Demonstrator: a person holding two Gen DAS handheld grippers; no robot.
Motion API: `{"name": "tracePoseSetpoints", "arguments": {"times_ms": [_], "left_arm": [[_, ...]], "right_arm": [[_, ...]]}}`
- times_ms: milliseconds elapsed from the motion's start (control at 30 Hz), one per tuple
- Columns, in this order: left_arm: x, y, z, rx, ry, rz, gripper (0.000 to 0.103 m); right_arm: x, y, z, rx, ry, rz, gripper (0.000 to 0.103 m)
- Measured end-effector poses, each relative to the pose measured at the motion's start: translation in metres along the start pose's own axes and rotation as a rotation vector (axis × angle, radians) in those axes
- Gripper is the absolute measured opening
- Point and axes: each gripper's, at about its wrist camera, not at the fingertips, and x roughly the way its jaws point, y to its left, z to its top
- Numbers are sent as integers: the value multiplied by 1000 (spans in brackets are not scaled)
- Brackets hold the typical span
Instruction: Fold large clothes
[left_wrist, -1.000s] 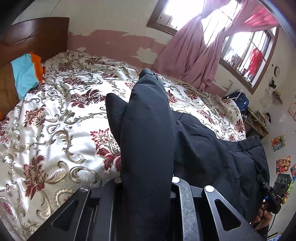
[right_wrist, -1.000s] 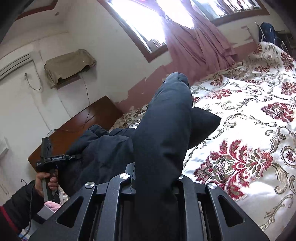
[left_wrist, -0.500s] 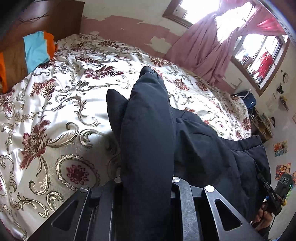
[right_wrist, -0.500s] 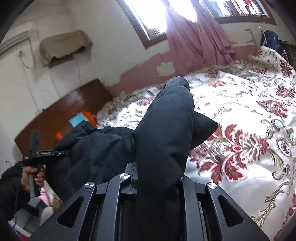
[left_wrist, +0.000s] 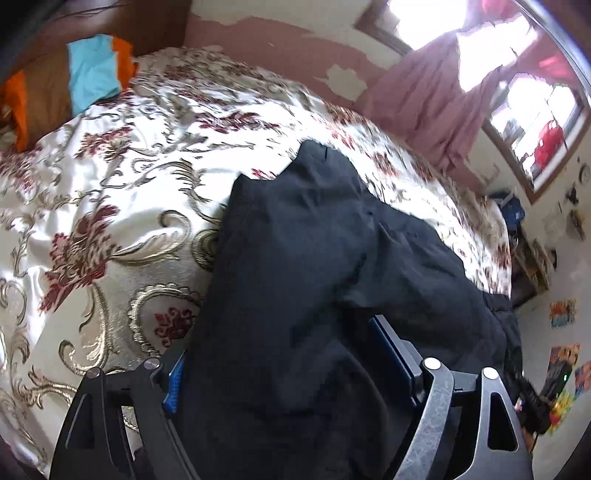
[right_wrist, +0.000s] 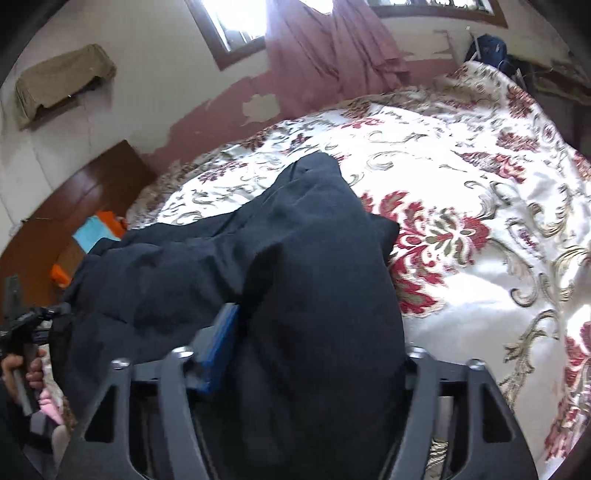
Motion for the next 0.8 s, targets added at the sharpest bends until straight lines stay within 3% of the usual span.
{"name": "tracePoseSetpoints", "arguments": {"times_ms": [67, 300, 467, 600, 800], "left_arm": [[-2, 3, -2, -6, 0, 11, 85], [-28, -13, -16, 108, -115, 81, 89], [-47, -32, -33, 180, -181, 100, 94], [-61, -44, -47, 212, -218, 67, 96], [-89, -70, -76, 295, -339, 96, 97]], "right_arm": [[-10, 7, -1, -34, -43, -40, 89], [-40, 38, -5, -170, -164, -151, 93], [-65, 58, -12, -207, -240, -157, 94], [-83, 66, -17, -196, -287, -145, 94], [-98, 78, -35, -174, -320, -119, 94]]}}
